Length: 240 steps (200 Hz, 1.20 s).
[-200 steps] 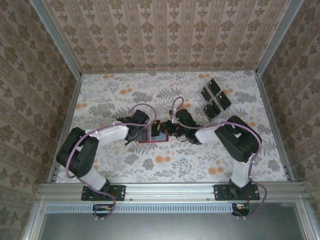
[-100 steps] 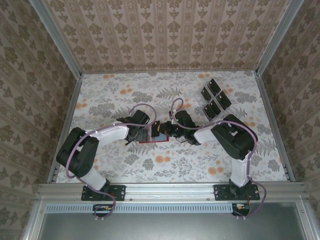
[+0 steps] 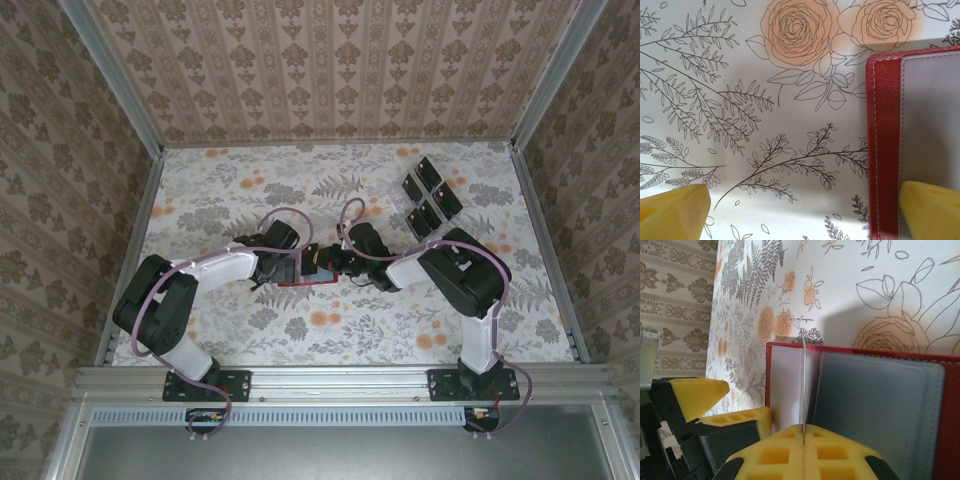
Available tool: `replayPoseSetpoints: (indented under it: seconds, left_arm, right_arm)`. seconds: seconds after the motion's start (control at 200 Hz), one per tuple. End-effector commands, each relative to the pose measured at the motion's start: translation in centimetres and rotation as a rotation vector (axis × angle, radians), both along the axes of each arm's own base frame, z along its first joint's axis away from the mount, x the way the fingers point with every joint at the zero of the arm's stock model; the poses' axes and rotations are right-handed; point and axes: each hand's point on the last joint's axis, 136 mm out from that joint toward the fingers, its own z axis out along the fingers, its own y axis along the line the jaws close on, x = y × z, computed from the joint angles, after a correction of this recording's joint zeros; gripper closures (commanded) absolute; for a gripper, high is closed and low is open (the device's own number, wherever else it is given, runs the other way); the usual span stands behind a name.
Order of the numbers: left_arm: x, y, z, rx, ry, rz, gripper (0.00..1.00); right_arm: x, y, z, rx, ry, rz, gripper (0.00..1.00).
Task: Put the credit cards into the card holder
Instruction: Insert the credit card into the card slot.
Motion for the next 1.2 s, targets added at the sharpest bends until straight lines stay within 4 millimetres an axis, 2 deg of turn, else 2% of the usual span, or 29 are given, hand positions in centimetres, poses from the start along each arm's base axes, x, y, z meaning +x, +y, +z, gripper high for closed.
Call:
replayPoseSetpoints:
  seconds: [0.0, 0.495, 1.195]
  left_arm:
    - [-0.8, 0.7, -0.5, 0.026, 0.020, 0.013, 0.00]
    - [-0.9, 0.8, -0.6, 0.029, 0.023, 0.016, 0.00]
    - [-1.0, 0.9, -0.8, 0.029, 0.023, 0.018, 0.00]
  right_arm:
    - [-0.9, 0.3, -0.8, 0.003, 0.016, 0.021, 1.00]
    - [-2.0, -0.4, -1.9, -0.006, 0.049, 0.016, 1.00]
    - [-2.4, 0.3, -3.0, 0.010, 0.109, 0.047, 1.00]
